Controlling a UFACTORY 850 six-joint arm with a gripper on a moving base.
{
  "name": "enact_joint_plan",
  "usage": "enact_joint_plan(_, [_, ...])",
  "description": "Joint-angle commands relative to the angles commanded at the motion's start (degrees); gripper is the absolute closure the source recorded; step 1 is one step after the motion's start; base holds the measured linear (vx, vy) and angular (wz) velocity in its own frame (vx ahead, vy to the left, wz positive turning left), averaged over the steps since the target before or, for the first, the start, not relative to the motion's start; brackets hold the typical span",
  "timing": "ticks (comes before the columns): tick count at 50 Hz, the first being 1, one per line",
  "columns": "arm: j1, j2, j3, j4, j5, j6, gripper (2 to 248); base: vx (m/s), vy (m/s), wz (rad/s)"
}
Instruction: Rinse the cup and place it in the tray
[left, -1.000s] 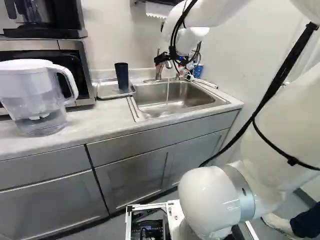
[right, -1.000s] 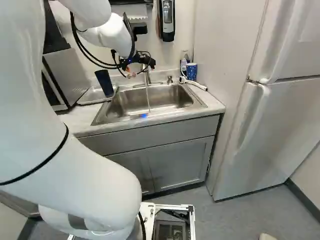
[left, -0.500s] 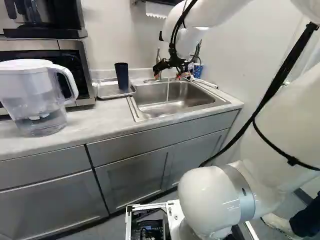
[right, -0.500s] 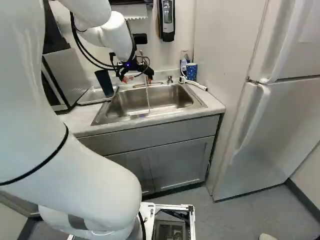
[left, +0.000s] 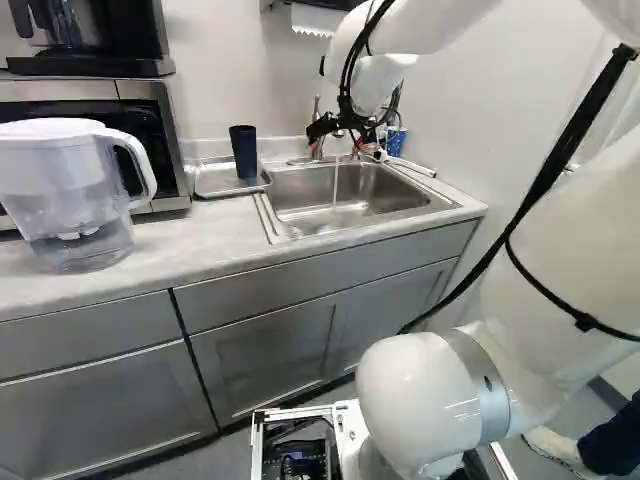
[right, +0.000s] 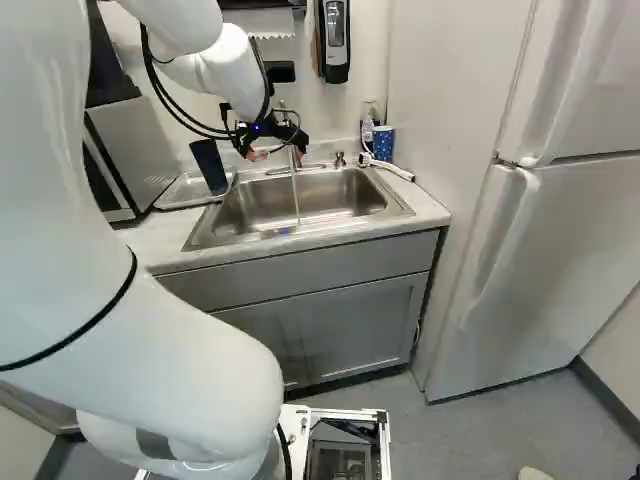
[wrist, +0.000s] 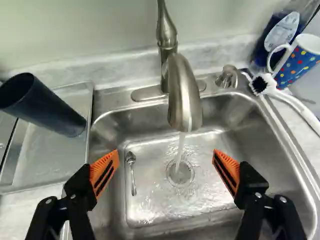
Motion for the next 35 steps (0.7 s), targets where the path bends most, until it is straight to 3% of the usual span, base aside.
enact_joint_plan(35, [0.00, 0.00, 0.00, 0.20, 21.04, 0.00, 3, 0.000, 0.000, 0.000])
